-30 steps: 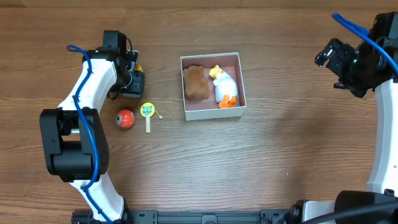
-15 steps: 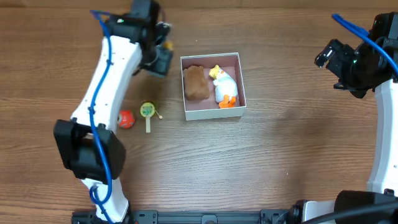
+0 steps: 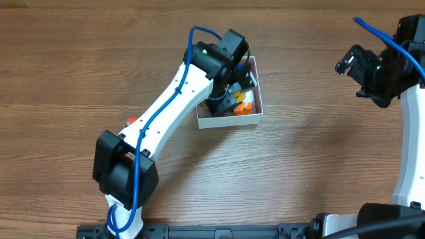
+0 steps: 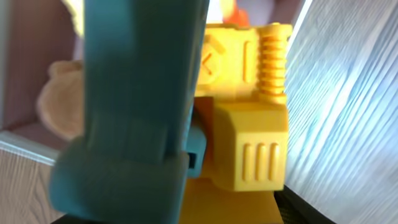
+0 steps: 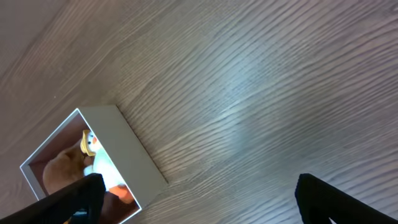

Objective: Pack container
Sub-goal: 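Move the excavator right and lower it into the box, releasing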

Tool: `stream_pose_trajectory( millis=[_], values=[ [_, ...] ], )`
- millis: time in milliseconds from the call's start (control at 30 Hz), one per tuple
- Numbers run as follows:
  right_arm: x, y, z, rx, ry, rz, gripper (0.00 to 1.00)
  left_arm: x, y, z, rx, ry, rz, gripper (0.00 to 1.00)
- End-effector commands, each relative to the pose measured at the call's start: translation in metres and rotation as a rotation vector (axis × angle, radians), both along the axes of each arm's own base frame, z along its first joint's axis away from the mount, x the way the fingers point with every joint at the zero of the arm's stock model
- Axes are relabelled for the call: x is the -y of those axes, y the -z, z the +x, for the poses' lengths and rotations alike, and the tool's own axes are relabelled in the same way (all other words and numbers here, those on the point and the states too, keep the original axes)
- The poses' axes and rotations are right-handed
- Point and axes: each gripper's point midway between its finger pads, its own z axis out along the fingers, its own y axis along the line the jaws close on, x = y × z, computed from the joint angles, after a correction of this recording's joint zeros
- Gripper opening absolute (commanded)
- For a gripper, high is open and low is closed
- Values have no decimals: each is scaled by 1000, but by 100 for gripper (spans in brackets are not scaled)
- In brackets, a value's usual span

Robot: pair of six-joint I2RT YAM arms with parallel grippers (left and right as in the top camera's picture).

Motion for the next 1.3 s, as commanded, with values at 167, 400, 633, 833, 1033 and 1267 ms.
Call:
stream_pose_trajectory(
  millis=[167, 400, 633, 833, 1033, 1267],
  values=[
    [-2, 1, -5, -17, -1, 9, 100, -15, 35, 7, 28, 186, 58, 38],
    [-3, 3, -9, -36, -1, 13, 100, -14, 33, 16, 64, 110, 51, 51],
    [-3, 3, -10, -38, -1, 13, 100, -19, -6, 21, 95, 77, 79, 4],
    [-3, 3, -10, -38, -4, 12, 100, 2, -9, 30, 125, 163, -13, 7],
    [-3, 4, -11, -46, -4, 13, 100, 0, 22, 25, 63, 202, -5, 20],
    [-3, 5, -14, -55, -7, 13, 100, -9, 44, 29, 22, 164, 24, 100]
  ],
)
